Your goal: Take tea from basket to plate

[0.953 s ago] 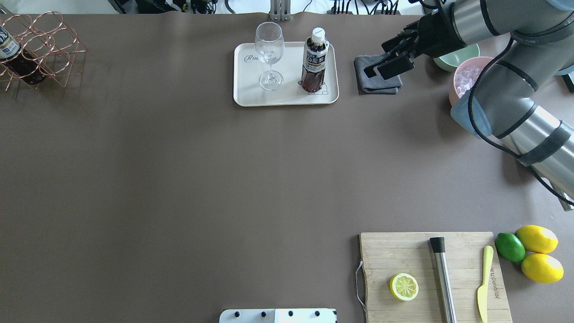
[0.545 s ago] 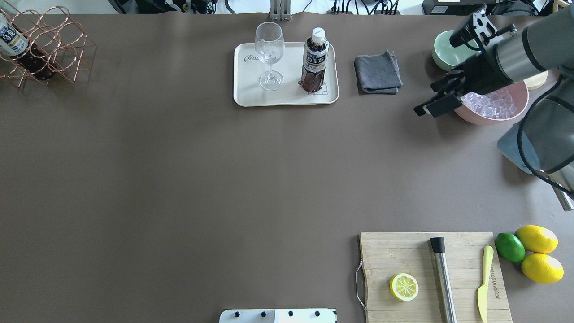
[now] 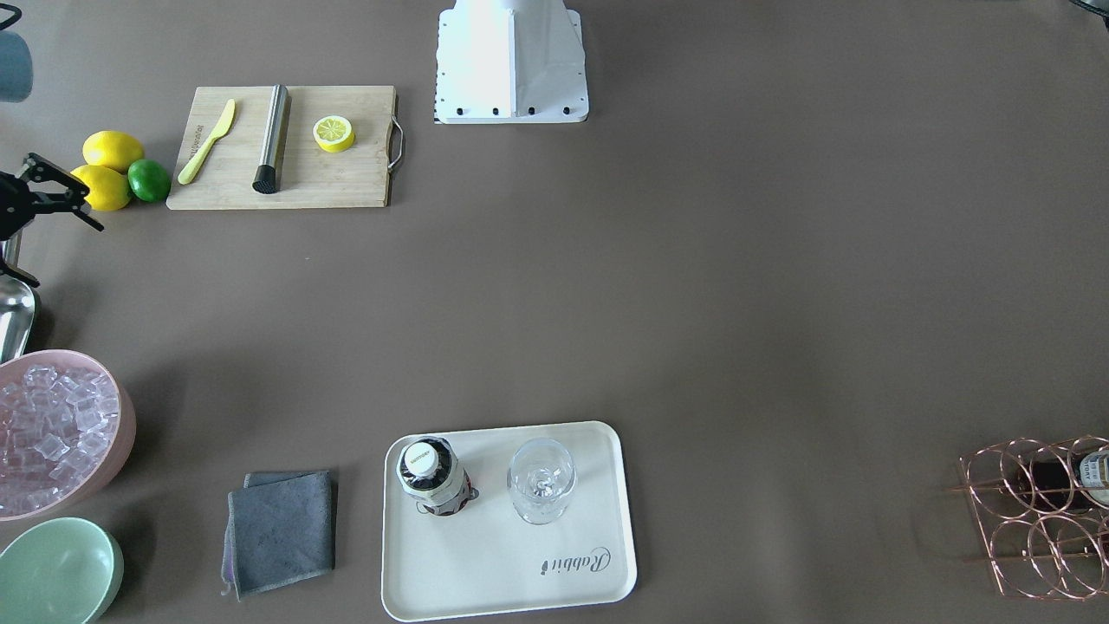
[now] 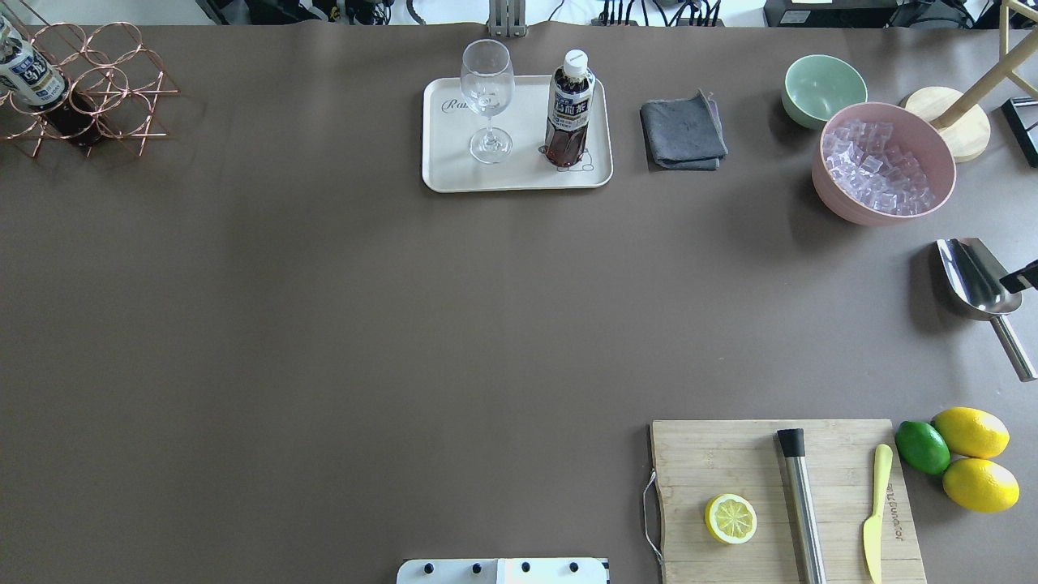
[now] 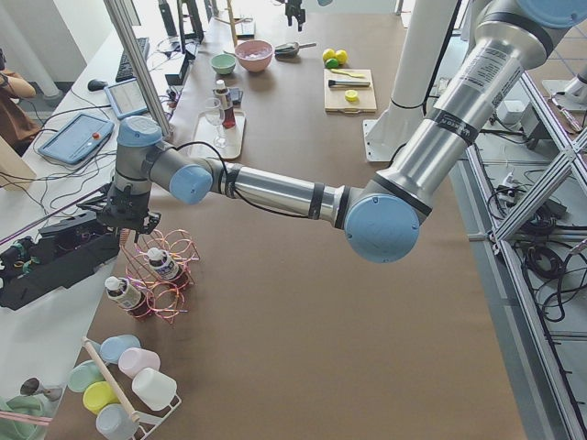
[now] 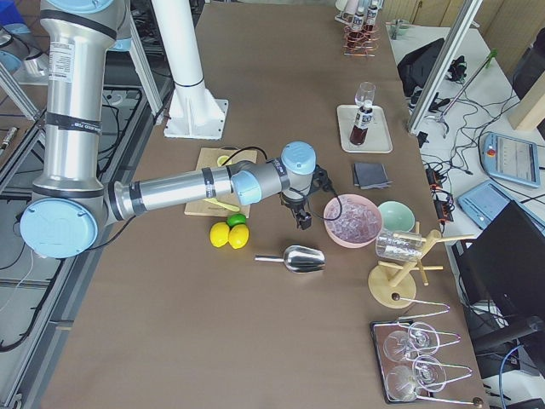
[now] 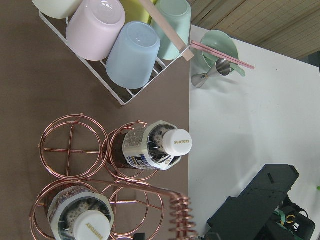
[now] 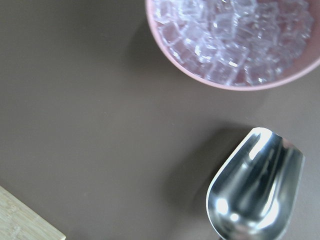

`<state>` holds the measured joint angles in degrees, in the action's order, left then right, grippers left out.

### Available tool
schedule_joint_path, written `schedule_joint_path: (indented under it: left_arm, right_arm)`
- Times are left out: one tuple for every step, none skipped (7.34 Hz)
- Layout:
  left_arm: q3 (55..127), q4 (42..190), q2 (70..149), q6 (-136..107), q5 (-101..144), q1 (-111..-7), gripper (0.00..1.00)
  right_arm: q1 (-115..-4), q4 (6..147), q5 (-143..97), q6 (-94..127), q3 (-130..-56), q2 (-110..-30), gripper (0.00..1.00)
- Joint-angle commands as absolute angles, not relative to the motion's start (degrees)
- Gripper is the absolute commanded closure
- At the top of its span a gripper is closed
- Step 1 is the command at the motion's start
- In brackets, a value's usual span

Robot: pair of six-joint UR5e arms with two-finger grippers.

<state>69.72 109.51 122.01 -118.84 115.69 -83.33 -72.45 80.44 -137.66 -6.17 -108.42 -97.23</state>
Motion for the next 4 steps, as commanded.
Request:
schedule_joint_path:
  left_arm:
    - [71.1,109.3,121.6,-118.7,115.8,-83.1,0.02]
    - [72.1,108.7,121.6,-118.7,116.0,-83.3,0.02]
    - [73.4,108.2,121.5,-118.7,116.2,-83.4,0.02]
    - [75.4,106.0,121.5,-118.3,118.6,-83.6,0.02]
  right_arm:
    - [-81.4,96.9,-135.1,-6.2,-107.8,-98.5,0.0]
    - [-83.8,99.9,-133.9,-5.8,-106.4,-98.8,0.0]
    - [-86.1,99.9,-133.9,-6.1,-104.6,-99.7,0.0]
    - [-87.2,99.6,-134.0,-6.2,-103.0,-100.7,0.0]
